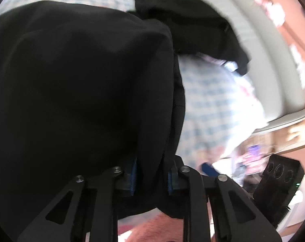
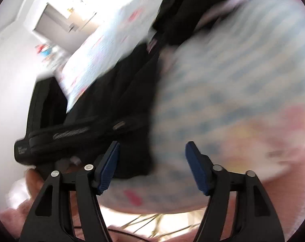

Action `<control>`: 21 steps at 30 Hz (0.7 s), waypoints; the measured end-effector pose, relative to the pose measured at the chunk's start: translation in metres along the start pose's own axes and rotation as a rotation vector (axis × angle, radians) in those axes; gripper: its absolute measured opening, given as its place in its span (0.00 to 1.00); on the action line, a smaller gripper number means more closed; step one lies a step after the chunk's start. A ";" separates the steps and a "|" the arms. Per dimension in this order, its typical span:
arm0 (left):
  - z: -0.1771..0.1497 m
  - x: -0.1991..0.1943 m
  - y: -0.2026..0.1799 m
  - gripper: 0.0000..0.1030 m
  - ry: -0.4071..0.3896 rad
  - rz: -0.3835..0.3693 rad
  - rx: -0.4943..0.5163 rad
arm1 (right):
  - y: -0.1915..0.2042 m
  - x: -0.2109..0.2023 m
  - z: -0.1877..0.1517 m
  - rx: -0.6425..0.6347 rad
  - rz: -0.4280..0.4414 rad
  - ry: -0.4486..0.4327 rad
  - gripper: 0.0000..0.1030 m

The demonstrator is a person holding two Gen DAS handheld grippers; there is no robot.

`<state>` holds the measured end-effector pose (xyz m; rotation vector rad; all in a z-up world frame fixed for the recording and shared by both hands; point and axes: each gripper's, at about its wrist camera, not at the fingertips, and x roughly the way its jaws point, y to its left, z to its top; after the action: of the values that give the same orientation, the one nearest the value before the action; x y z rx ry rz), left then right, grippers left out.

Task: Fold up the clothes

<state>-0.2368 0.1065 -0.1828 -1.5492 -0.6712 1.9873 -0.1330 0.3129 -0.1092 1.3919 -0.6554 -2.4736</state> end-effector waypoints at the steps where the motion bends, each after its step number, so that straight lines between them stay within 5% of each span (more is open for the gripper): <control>1: -0.001 -0.009 0.004 0.19 -0.019 -0.036 -0.017 | 0.001 -0.012 0.001 -0.014 -0.057 -0.052 0.73; 2: -0.002 -0.019 0.008 0.19 -0.037 -0.073 -0.033 | 0.003 -0.024 0.003 -0.029 -0.114 -0.103 0.73; 5: -0.006 -0.046 0.020 0.19 -0.093 -0.182 -0.083 | 0.001 0.001 0.017 -0.071 -0.157 -0.048 0.73; 11: -0.012 -0.103 0.045 0.19 -0.207 -0.397 -0.181 | 0.030 0.050 0.032 -0.016 0.148 0.057 0.68; 15: -0.020 -0.168 0.080 0.19 -0.324 -0.420 -0.213 | 0.089 0.056 0.040 -0.110 0.237 0.045 0.67; 18: -0.031 -0.205 0.116 0.27 -0.384 -0.348 -0.235 | 0.145 0.073 0.033 -0.224 0.247 0.074 0.67; 20: -0.038 -0.220 0.147 0.57 -0.393 -0.278 -0.271 | 0.177 0.084 0.017 -0.287 0.238 0.100 0.67; 21: -0.040 -0.218 0.159 0.60 -0.375 -0.264 -0.283 | 0.188 0.096 0.009 -0.308 0.233 0.120 0.68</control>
<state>-0.1702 -0.1550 -0.1422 -1.1604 -1.2851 2.0579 -0.1942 0.1122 -0.0858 1.2557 -0.3676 -2.1791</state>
